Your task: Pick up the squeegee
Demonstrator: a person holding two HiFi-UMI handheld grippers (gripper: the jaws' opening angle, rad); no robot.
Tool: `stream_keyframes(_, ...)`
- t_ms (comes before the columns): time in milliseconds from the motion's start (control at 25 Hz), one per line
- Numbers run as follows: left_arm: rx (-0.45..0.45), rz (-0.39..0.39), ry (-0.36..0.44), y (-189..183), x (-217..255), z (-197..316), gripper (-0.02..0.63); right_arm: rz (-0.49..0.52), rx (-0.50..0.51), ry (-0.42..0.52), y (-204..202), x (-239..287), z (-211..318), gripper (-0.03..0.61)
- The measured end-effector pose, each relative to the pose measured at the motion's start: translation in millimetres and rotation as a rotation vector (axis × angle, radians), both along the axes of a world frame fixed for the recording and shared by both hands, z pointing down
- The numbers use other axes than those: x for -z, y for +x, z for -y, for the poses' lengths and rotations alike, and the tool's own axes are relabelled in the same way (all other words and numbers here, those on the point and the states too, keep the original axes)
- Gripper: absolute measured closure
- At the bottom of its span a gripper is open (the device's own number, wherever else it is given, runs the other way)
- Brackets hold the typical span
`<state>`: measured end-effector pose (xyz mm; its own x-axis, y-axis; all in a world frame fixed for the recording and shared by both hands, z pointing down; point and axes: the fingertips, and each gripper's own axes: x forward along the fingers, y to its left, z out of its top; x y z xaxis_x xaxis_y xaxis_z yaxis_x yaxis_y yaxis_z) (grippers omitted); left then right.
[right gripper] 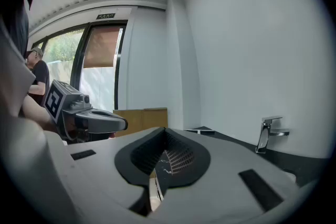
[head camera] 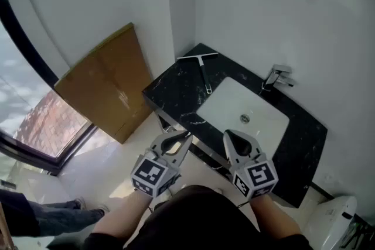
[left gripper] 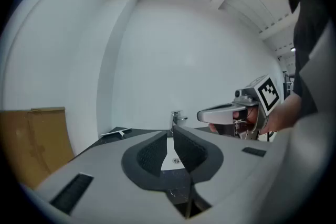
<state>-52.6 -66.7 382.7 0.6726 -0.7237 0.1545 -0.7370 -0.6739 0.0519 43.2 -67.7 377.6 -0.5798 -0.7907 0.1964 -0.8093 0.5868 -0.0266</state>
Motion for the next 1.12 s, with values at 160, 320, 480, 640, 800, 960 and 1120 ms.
stream_keyframes(160,-0.010,0.014,0.024,1,0,6,0.569,0.000,0.007,0.013,0,2,7,0.569)
stream_keyframes(320,-0.008,0.016,0.027,1,0,7,0.569,-0.002,0.011,0.010,0,1,7,0.569)
stream_keyframes(480,0.003,0.001,0.011,4,1,5,0.569,-0.002,0.012,0.004,1,-2,6,0.569)
stream_keyframes(640,-0.007,0.022,0.020,5,0,5,0.569,-0.001,0.013,0.000,2,-3,5,0.569)
stream_keyframes(800,-0.014,0.030,0.020,8,-2,5,0.569,0.003,0.012,-0.006,5,-5,5,0.569)
stream_keyframes(960,-0.012,0.033,0.016,13,-3,6,0.569,0.007,0.016,-0.012,9,-8,5,0.569)
stream_keyframes(1120,-0.013,0.050,0.009,20,-8,7,0.569,0.015,0.021,-0.016,16,-11,5,0.569)
